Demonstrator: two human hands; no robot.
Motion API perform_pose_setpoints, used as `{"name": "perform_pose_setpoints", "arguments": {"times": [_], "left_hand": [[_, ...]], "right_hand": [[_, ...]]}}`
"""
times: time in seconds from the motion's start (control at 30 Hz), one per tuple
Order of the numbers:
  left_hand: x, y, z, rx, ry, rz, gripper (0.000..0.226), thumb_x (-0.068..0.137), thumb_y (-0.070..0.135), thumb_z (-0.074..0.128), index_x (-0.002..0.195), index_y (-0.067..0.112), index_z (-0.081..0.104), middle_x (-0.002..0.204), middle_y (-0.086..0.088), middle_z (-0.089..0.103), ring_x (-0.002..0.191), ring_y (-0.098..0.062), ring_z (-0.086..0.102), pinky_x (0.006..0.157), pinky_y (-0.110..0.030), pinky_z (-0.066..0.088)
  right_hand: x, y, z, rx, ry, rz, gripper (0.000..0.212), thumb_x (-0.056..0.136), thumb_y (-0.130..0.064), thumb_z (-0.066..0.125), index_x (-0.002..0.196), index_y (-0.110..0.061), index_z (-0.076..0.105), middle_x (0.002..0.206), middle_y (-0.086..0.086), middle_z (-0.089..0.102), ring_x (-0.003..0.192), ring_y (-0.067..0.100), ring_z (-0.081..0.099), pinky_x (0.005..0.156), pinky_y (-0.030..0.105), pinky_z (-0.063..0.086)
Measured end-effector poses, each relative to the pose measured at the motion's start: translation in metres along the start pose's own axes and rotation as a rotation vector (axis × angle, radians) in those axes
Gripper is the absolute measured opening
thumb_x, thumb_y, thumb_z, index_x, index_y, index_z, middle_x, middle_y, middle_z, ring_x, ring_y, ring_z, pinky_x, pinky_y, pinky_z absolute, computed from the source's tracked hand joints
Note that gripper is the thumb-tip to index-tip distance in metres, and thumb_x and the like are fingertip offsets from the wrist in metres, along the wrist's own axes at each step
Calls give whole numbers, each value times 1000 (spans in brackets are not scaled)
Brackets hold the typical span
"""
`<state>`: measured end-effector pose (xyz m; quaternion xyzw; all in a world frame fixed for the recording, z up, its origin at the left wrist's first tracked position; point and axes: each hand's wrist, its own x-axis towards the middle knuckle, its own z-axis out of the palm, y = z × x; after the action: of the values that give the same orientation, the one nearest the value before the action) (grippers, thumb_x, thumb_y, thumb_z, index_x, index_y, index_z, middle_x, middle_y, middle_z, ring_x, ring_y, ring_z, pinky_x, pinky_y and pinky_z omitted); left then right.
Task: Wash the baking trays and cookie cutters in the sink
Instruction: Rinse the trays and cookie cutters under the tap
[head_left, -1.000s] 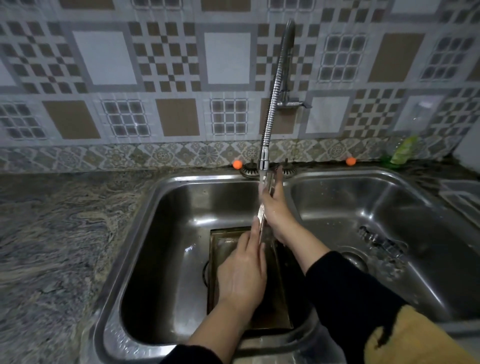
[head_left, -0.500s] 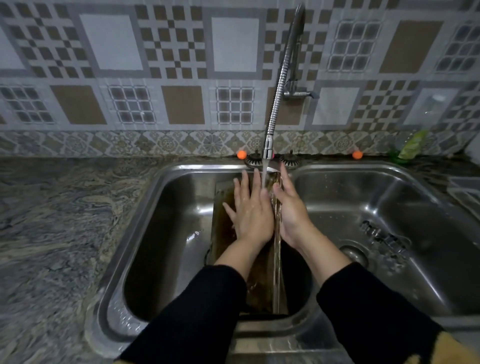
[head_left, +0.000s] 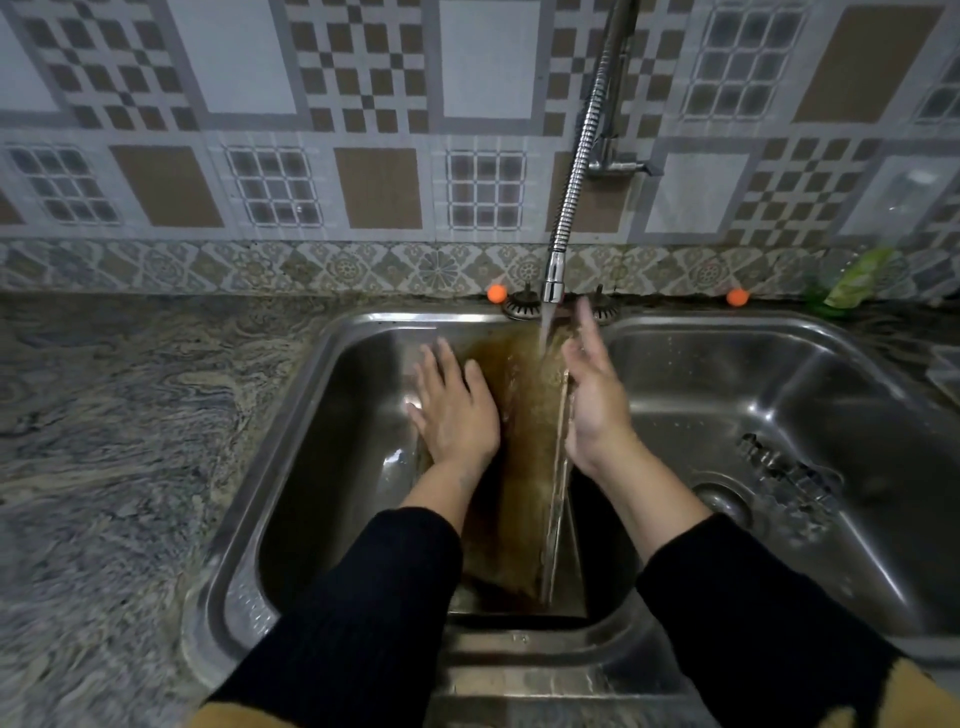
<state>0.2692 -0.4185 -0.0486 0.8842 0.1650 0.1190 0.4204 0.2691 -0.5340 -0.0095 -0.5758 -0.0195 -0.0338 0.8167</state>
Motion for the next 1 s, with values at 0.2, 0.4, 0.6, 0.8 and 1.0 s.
{"name": "perform_pose_setpoints", "arguments": {"times": [0.2, 0.4, 0.6, 0.8, 1.0], "left_hand": [[-55, 13, 33, 13, -288, 246, 57, 102, 47, 18, 153, 29, 1, 161, 7, -11, 147, -13, -13, 119, -49, -5], [-67, 35, 35, 237, -317, 575, 75, 95, 58, 33, 150, 37, -12, 162, 2, -2, 148, -25, 2, 119, -49, 16], [-67, 65, 11, 239, -69, 729, 84, 96, 6, 41, 145, 44, -16, 157, -2, 27, 111, -34, 59, 70, -39, 52], [-73, 110, -4, 4, 28, 550, 65, 101, 16, 36, 151, 41, 4, 122, -6, 60, 89, -23, 60, 73, -34, 46], [-75, 123, 18, -307, -151, 323, 57, 103, 20, 37, 151, 39, 13, 137, 1, 54, 110, -3, 49, 82, -9, 33]], "right_hand": [[24, -28, -41, 62, 311, -115, 53, 101, -11, 36, 146, -38, 29, 158, -1, 23, 143, 20, 26, 116, 50, 24], [35, -53, -55, 47, 395, -123, 57, 102, -15, 35, 148, -42, 17, 160, 0, 14, 145, 21, 18, 117, 49, 18], [40, -85, -48, -7, 124, -9, 39, 100, -29, 43, 138, -19, 43, 131, 5, 56, 115, 22, 55, 93, 42, 47], [45, -63, -93, -706, 156, 96, 50, 101, -46, 26, 149, -34, 21, 160, 4, 10, 147, 24, 12, 117, 47, 16], [32, -46, -132, -701, 108, 129, 57, 98, -38, 39, 150, -31, 17, 154, 3, 29, 141, 26, 29, 114, 46, 28]]}}
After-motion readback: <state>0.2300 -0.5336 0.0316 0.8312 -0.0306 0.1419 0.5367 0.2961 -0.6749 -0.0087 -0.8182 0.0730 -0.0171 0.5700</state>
